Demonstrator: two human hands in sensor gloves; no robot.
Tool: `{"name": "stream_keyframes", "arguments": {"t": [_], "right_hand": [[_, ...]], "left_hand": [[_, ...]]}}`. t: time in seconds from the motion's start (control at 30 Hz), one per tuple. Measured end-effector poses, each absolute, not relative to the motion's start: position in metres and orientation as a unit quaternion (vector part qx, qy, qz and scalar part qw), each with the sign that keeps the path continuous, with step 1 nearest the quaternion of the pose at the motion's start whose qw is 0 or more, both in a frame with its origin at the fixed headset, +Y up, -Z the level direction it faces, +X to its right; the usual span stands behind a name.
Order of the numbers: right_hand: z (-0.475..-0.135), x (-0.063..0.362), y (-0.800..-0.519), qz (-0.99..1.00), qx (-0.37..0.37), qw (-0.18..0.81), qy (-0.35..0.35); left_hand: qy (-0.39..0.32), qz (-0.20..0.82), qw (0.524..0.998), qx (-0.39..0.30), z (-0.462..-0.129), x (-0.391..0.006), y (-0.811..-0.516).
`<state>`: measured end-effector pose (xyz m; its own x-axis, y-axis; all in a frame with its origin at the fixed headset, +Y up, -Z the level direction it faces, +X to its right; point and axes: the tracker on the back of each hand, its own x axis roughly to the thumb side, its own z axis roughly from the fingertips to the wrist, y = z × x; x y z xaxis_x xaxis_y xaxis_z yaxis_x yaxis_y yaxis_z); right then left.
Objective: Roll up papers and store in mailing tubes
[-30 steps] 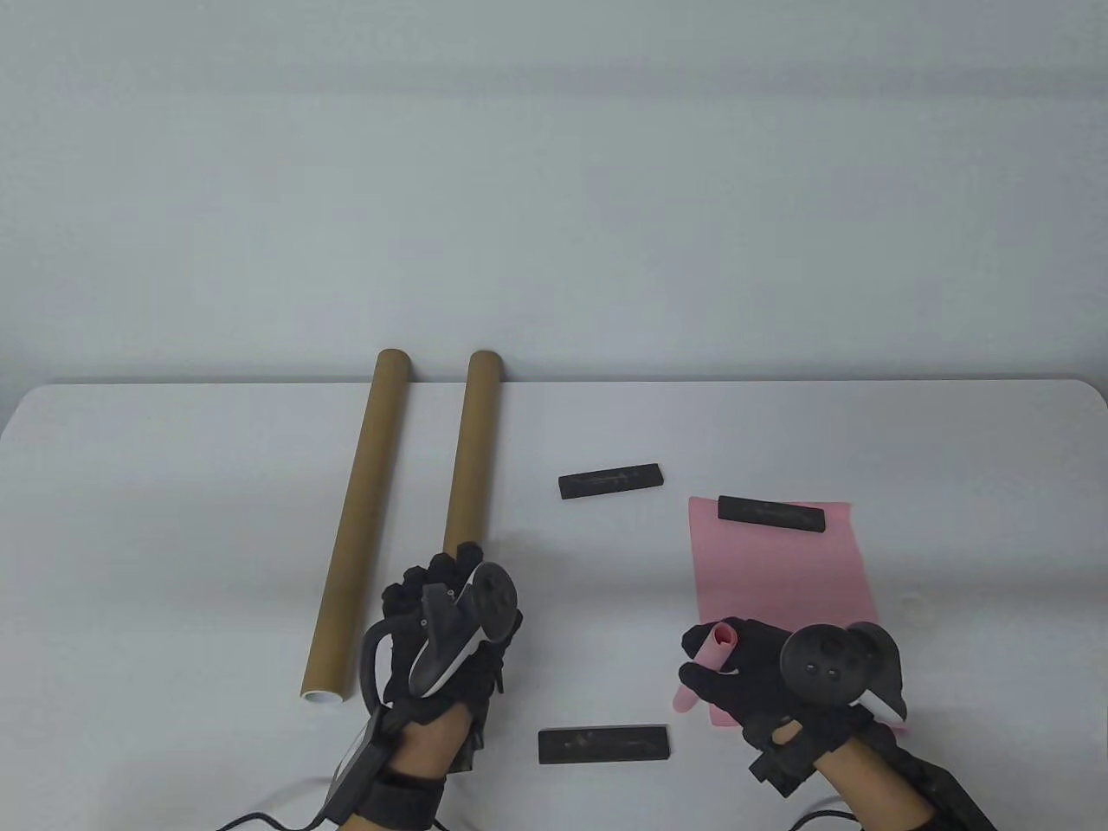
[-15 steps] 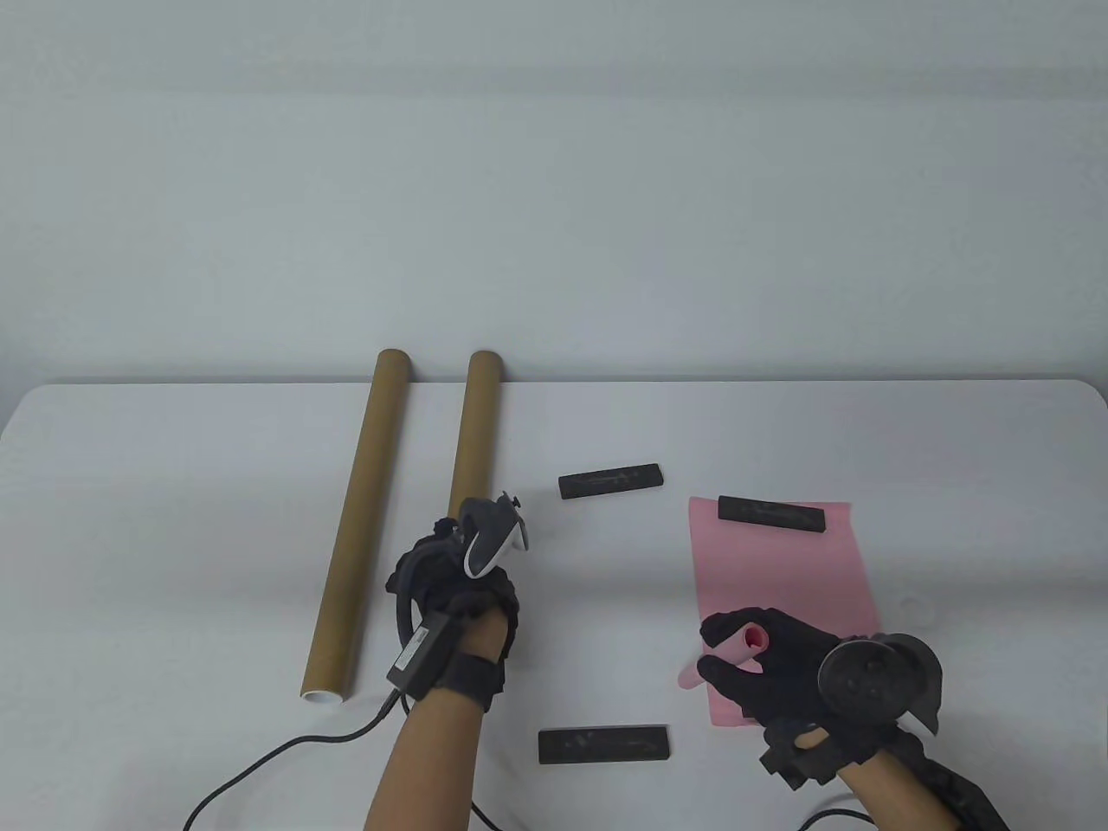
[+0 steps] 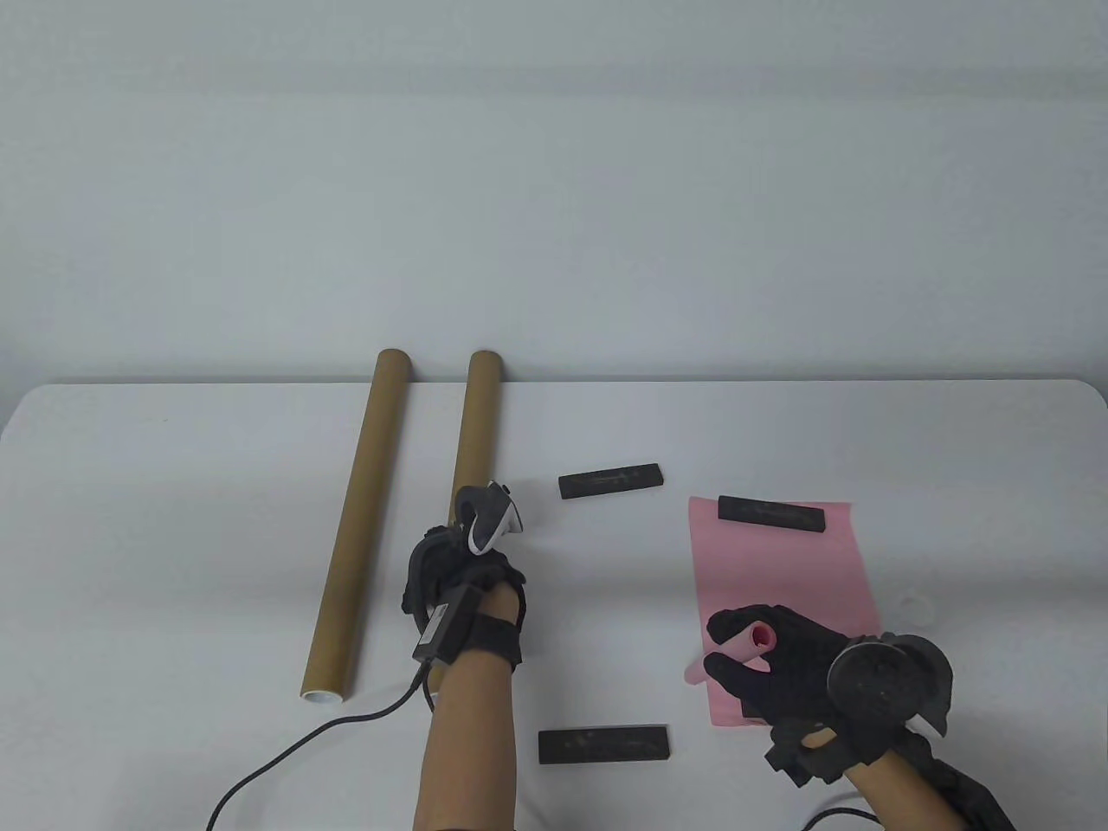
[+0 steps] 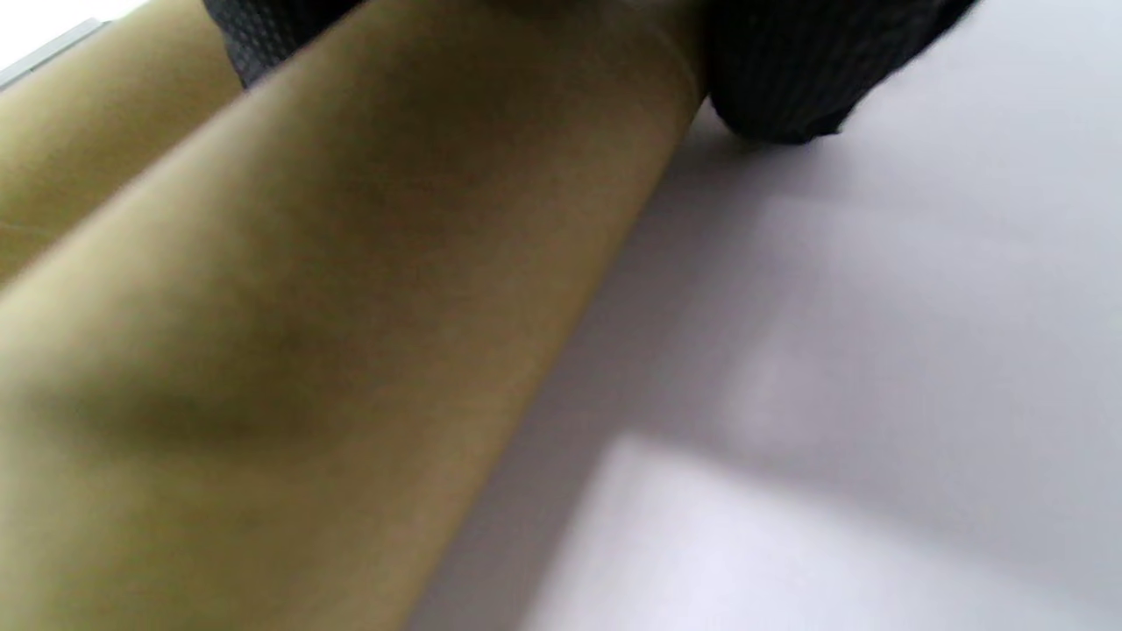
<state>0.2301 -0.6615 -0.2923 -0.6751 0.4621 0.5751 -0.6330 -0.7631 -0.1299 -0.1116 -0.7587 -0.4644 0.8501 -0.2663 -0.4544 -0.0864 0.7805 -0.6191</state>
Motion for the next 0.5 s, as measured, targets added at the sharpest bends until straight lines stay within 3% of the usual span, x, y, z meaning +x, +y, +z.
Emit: {"name": "stream_keyframes", "arguments": {"t": [0.1, 0.27, 0.5], "right_hand": [[-0.292, 0.231, -0.661, 0.901, 0.263, 0.305, -0.163], [-0.294, 0.234, -0.660, 0.900, 0.256, 0.312, -0.166], [-0.300, 0.247, -0.659, 0.897, 0.232, 0.336, -0.172]], "left_hand": [[0.277, -0.034, 0.910, -0.305, -0.462, -0.114, -0.751], [0.277, -0.023, 0.913, -0.300, -0.455, -0.123, -0.710], [0.261, -0.058, 0.946, -0.185, -0.425, -0.137, -0.630]]}}
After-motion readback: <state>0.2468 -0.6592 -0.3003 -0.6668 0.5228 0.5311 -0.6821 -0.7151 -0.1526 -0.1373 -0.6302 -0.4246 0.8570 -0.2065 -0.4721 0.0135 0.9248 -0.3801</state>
